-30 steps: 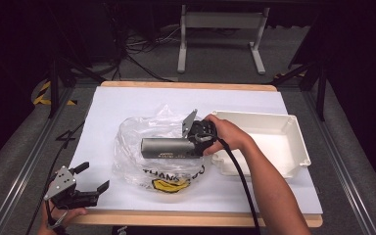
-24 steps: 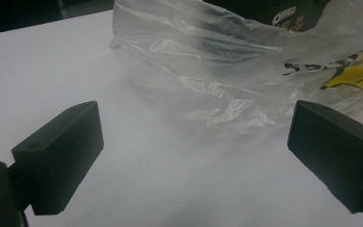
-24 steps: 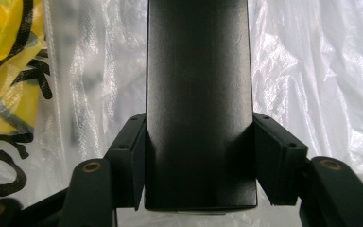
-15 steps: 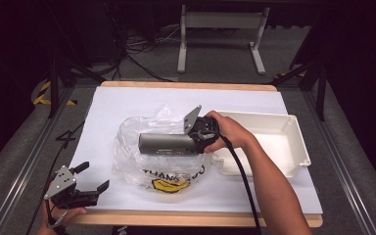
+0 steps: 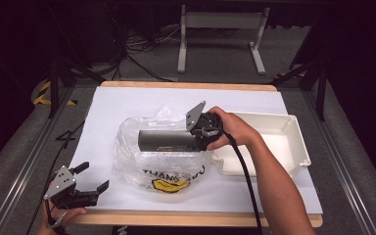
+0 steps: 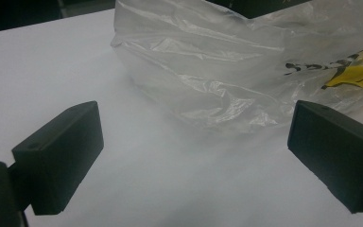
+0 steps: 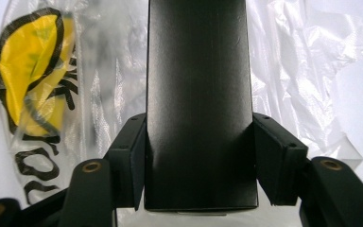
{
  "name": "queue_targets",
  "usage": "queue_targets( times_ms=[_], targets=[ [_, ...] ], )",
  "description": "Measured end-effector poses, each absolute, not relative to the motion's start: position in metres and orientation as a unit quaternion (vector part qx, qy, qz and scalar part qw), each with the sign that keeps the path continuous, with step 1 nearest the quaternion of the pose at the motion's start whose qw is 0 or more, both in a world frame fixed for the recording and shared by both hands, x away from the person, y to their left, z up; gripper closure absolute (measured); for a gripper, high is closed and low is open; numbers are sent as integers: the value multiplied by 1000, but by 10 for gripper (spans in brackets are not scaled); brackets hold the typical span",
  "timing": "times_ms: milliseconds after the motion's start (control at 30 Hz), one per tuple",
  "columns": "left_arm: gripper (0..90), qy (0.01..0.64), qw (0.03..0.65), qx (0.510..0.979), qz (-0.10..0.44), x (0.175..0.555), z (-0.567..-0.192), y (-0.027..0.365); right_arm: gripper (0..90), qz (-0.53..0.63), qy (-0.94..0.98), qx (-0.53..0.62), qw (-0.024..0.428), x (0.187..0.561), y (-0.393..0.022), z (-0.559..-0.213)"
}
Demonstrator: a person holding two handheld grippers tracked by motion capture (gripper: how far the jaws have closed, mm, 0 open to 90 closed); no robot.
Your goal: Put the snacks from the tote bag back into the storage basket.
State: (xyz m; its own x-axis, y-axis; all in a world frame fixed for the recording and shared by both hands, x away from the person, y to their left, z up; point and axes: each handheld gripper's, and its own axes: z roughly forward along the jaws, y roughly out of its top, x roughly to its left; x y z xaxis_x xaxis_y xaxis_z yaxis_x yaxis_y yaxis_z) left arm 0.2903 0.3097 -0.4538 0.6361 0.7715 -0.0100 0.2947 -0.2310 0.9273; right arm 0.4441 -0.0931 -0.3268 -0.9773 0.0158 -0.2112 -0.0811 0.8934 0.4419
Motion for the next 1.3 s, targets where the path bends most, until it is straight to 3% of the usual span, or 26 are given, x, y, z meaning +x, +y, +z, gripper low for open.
queue_targets(
  times_ms=[1300],
  targets=[
    [51,359,501,752,233,292,-456,309,432,254,957,5,137,425,-169,-288]
  ],
)
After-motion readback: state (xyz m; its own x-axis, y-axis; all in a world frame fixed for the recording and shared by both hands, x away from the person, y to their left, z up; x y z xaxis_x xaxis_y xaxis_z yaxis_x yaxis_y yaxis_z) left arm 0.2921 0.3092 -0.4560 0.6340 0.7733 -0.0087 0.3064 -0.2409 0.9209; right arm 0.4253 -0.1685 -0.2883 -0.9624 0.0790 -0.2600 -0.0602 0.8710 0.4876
